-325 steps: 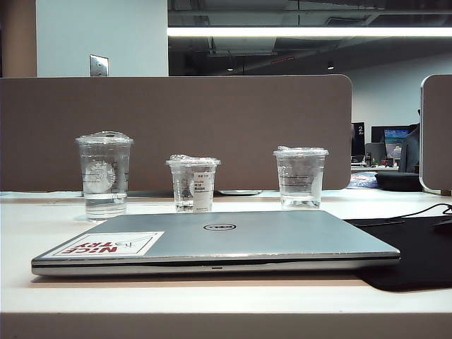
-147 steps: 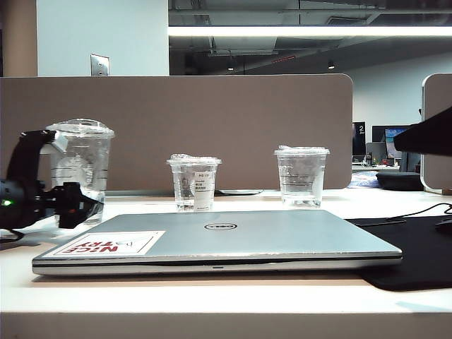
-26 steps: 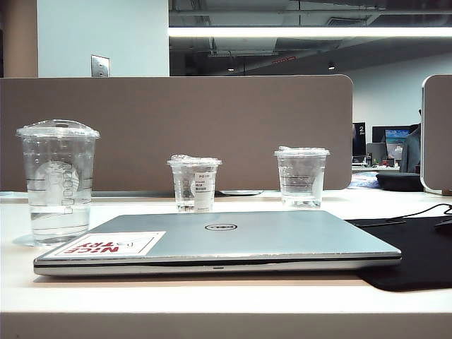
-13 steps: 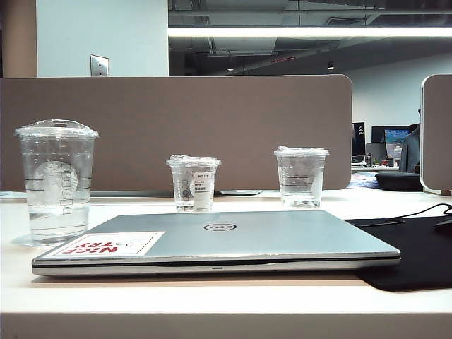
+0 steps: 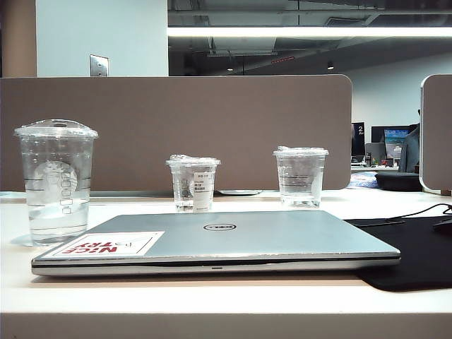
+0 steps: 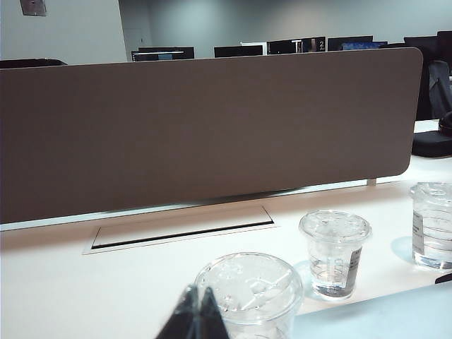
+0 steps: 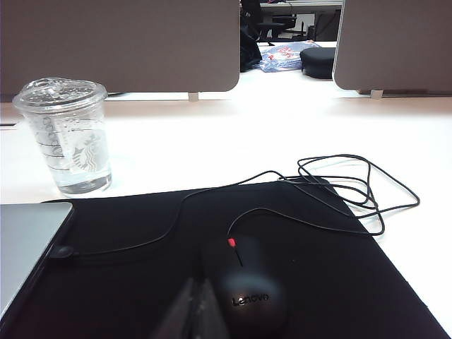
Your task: Pick up the coffee cup on the left and place it on the left side of the laptop.
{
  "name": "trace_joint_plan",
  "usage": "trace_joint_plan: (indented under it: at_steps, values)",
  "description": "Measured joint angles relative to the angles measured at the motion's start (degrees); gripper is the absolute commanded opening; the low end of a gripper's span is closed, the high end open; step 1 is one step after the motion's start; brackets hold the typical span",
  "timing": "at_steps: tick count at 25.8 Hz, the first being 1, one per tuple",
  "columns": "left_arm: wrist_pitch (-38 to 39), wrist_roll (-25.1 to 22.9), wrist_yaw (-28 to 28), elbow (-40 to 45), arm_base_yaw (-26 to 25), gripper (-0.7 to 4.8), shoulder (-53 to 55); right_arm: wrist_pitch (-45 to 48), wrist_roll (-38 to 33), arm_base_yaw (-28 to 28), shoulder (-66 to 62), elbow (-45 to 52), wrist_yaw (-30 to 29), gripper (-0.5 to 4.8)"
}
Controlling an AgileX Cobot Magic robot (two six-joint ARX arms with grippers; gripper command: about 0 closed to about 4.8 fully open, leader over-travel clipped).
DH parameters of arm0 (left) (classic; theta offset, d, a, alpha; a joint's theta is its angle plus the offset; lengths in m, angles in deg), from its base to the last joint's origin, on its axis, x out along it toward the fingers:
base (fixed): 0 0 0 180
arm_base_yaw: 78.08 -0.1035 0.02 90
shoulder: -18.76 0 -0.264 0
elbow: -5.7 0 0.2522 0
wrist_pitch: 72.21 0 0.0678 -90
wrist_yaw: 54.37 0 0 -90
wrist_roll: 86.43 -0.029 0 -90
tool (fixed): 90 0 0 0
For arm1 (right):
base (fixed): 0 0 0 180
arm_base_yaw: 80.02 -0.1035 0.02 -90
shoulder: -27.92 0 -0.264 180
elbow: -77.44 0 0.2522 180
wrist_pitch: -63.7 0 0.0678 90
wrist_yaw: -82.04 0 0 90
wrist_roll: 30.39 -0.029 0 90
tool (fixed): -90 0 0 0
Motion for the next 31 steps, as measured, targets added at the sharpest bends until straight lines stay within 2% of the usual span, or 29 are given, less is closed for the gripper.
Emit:
trace_joint_plan:
  at_steps: [12,16,19,22,25,31]
  values:
    - [0.48,-0.44,-0.04,0.00,0.00,-0.05,-0.83,0.00,0.00,-0.02,0.00,0.00,0.00,-0.04]
    - [-0.20,-3.54,-4.83,0.87,-0.33,-0.05,-0.70,0.02,0.00,-0.02,0.00,0.00,0.00,-0.04]
    - [-2.75,0.04,-10.03,4.59,-2.19,-0.05,-0.68,0.00,0.00,-0.02,0.00,0.00,0.00,-0.04]
    - [-5.29,4.59,-10.16,10.01,-2.89,-0.05,-0.59,0.02,0.00,-0.02,0.00,0.00,0.00,-0.04]
    - [-8.61,5.42,-7.80,13.70,-2.89,-0.05,-0.59,0.00,0.00,-0.02,0.00,0.00,0.00,-0.04]
    - [-8.59,4.90,-7.72,14.23,-2.89,-0.05,-0.63,0.02,0.00,-0.02,0.00,0.00,0.02,-0.04]
